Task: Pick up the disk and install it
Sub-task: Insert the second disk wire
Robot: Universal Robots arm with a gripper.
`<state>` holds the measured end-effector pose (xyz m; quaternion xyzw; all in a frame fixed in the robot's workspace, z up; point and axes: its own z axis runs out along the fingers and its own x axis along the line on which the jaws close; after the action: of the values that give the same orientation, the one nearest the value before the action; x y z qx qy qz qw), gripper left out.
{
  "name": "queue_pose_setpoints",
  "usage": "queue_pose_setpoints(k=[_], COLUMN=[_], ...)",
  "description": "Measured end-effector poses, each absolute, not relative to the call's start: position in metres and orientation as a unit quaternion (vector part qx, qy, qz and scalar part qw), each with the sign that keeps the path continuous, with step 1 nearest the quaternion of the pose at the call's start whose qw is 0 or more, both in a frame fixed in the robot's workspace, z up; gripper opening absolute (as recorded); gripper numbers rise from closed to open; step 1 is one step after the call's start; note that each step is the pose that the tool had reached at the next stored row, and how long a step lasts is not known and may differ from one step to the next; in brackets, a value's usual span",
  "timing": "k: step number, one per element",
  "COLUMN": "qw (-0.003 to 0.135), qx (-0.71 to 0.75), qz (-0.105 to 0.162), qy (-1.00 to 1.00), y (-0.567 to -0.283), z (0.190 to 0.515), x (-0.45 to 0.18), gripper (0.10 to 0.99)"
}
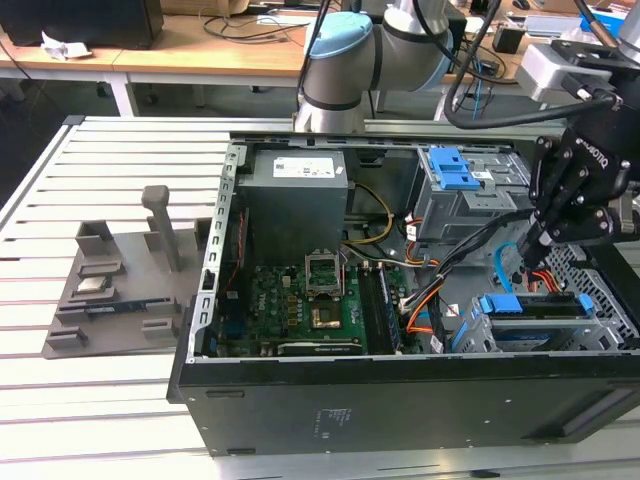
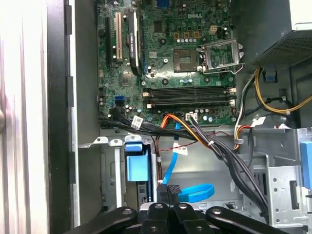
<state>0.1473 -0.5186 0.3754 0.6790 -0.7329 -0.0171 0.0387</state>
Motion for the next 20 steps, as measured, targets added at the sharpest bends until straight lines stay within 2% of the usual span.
queue_pose_setpoints(k=[6,20], qw=[0.039,0.041], qx=[0.679,0.68], qz=[-0.017,-0.014], qy=[-0.733,-0.732], y=[-0.537,-0.538], z=[0.373,0.346], x=[0.147,0.163], gripper=[0.106,0.106])
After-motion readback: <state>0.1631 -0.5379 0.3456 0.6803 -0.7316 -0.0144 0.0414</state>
